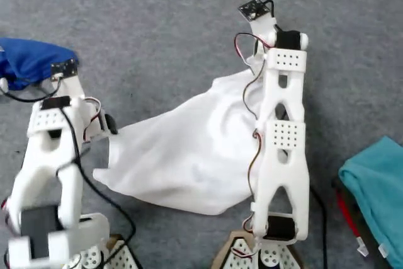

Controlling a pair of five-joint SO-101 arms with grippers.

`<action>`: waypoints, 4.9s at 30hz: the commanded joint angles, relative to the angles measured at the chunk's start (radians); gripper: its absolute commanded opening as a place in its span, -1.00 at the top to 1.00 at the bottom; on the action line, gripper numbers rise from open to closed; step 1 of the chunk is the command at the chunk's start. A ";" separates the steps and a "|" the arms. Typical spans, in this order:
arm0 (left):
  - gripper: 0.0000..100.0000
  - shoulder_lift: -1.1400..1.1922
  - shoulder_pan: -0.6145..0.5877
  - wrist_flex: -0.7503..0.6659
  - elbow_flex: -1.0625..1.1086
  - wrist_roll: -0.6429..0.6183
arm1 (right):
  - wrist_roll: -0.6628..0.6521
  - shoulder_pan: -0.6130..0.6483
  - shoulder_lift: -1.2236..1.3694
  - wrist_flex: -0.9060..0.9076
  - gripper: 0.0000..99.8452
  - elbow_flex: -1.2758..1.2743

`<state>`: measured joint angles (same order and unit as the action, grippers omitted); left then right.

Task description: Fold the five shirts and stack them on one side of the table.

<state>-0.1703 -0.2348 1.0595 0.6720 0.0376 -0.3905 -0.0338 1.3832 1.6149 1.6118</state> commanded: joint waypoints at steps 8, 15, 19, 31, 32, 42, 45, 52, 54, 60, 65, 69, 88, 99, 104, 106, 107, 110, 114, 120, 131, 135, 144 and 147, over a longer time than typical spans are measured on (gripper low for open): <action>0.56 0.140 0.000 0.000 -0.112 -0.040 | -0.003 -0.004 -0.007 -0.014 0.99 0.042; 0.56 0.140 0.011 0.189 -0.302 -0.092 | -0.003 -0.001 -0.007 -0.017 0.99 0.039; 0.56 0.150 0.063 0.201 -0.290 -0.089 | -0.003 0.001 -0.005 -0.017 0.99 0.039; 0.57 0.147 0.066 -0.003 -0.072 -0.087 | -0.003 0.002 -0.005 -0.017 0.99 0.039; 0.57 0.143 0.054 -0.012 -0.072 -0.087 | -0.003 0.002 -0.005 -0.017 0.99 0.039; 0.57 0.151 0.048 -0.115 -0.063 -0.095 | -0.003 0.002 -0.005 -0.017 0.99 0.039; 0.58 0.151 0.048 -0.133 -0.063 -0.095 | -0.003 0.002 -0.005 -0.017 0.99 0.039; 0.83 0.153 0.048 -0.175 -0.061 -0.095 | -0.003 0.002 -0.005 -0.017 0.99 0.039; 0.88 0.153 0.048 -0.175 -0.066 -0.095 | -0.003 0.002 -0.005 -0.015 0.99 0.039; 0.96 0.151 0.048 -0.176 -0.074 -0.094 | -0.003 0.004 -0.005 -0.015 0.99 0.039; 0.96 0.151 0.048 -0.167 -0.120 -0.094 | -0.005 0.010 -0.012 0.003 0.99 0.050; 0.96 0.150 0.048 -0.080 -0.244 -0.095 | -0.035 0.042 -0.065 0.038 0.99 0.056; 0.96 0.143 0.041 0.557 -1.017 -0.089 | 0.077 0.036 -0.977 0.129 0.99 0.056; 0.96 0.139 0.037 0.675 -1.117 -0.094 | 0.051 0.035 -1.254 0.146 0.99 0.053; 0.96 0.050 0.002 0.678 -1.250 -0.094 | 0.049 0.035 -1.331 0.146 0.99 0.053; 0.96 0.008 0.005 0.678 -1.289 -0.091 | 0.046 0.035 -1.357 0.147 0.99 0.048; 0.96 -0.010 0.008 0.681 -1.292 -0.089 | 0.032 0.035 -1.363 0.152 0.99 0.028; 0.96 -0.031 0.009 0.684 -1.231 -0.089 | 0.029 0.041 -1.365 0.153 0.99 -0.090; 0.96 -0.031 0.008 0.680 -1.020 -0.089 | 0.028 0.068 -1.363 0.133 0.99 -0.349; 0.96 -0.042 -0.018 0.493 -0.615 -0.087 | 0.026 0.216 -1.362 0.032 0.98 -0.754; 0.96 -0.120 -0.086 0.195 -0.290 -0.092 | 0.035 0.542 -1.176 -0.075 0.86 -1.141; 0.96 -0.194 -0.091 0.078 -0.183 -0.089 | 0.048 0.581 -1.033 -0.078 0.86 -1.136; 0.96 -0.335 -0.092 -0.120 0.094 -0.087 | 0.049 0.588 -0.843 -0.167 0.71 -1.136; 0.96 -0.364 -0.094 -0.175 0.144 -0.087 | 0.100 0.616 -0.803 -0.170 0.70 -1.138</action>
<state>-0.4833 -0.3161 0.9367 0.7902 -0.0529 -0.3383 0.5539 0.5608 1.4599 0.4718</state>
